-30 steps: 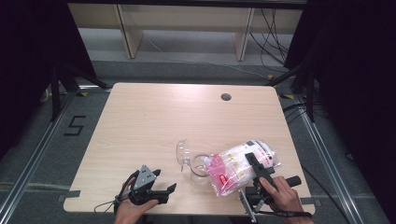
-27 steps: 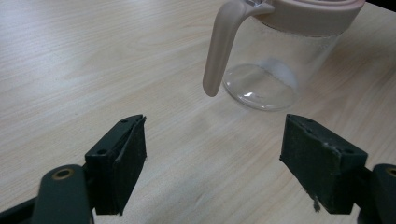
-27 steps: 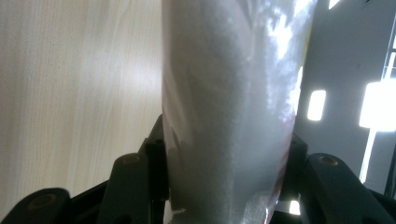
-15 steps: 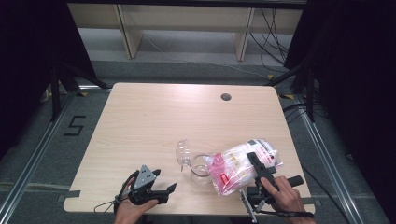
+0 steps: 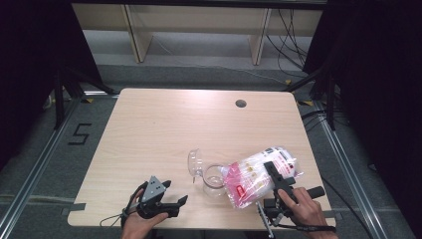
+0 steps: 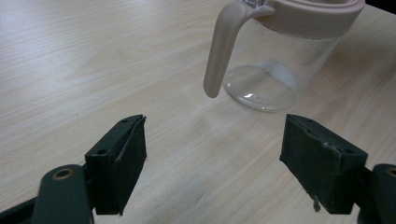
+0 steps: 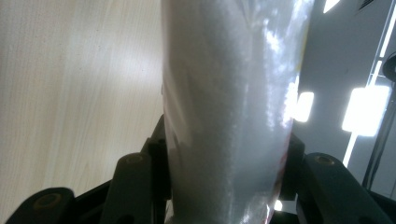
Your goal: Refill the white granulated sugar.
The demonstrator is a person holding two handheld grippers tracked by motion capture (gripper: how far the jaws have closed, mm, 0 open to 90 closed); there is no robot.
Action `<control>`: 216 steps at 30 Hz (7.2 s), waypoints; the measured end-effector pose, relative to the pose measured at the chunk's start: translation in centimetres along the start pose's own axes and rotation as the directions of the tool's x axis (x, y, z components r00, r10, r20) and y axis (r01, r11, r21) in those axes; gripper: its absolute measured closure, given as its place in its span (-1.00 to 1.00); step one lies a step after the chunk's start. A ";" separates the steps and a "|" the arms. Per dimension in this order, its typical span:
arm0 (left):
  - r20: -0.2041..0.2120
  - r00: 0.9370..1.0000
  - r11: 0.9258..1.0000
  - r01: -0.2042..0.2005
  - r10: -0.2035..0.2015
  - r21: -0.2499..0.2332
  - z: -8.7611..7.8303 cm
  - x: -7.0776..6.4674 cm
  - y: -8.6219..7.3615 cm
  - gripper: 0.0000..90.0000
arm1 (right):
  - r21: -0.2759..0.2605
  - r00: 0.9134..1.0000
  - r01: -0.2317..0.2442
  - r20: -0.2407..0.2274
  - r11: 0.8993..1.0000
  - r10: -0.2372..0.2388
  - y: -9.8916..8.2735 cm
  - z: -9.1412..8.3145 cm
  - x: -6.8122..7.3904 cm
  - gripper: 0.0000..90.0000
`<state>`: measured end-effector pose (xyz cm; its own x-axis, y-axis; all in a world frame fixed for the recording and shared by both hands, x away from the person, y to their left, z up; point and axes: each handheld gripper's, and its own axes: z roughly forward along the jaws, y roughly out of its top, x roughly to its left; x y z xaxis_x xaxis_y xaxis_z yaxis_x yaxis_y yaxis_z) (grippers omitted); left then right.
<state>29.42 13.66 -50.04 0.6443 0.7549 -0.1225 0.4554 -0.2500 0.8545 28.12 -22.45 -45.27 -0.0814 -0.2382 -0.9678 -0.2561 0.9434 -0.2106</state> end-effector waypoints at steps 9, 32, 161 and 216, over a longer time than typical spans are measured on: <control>-0.004 1.000 1.000 0.002 -0.002 -0.006 -0.1 0.0 0.0 -0.51 | 0.011 1.000 -0.001 -0.006 1.000 0.001 0.1 -0.1 0.1 0.23; -0.003 1.000 1.000 0.002 -0.002 -0.006 0.0 0.0 0.0 -0.51 | 0.016 0.999 0.052 -0.004 0.999 -0.052 0.2 -0.3 -0.4 0.27; -0.002 1.000 1.000 0.006 -0.006 -0.014 0.0 0.0 0.0 -0.51 | -0.029 0.996 0.085 -0.025 0.996 -0.086 1.0 -0.4 -1.9 0.41; -0.006 1.000 1.000 0.002 -0.002 -0.009 -0.1 0.1 0.0 -0.51 | -0.046 0.994 0.111 0.001 0.993 -0.111 1.1 -0.4 -2.0 0.44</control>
<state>29.42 13.75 -49.96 0.6396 0.7591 -0.1213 0.4515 -0.2432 0.8585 27.59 -20.99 -43.46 -0.0518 -0.3414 -0.9385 -0.3076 0.8995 -0.3102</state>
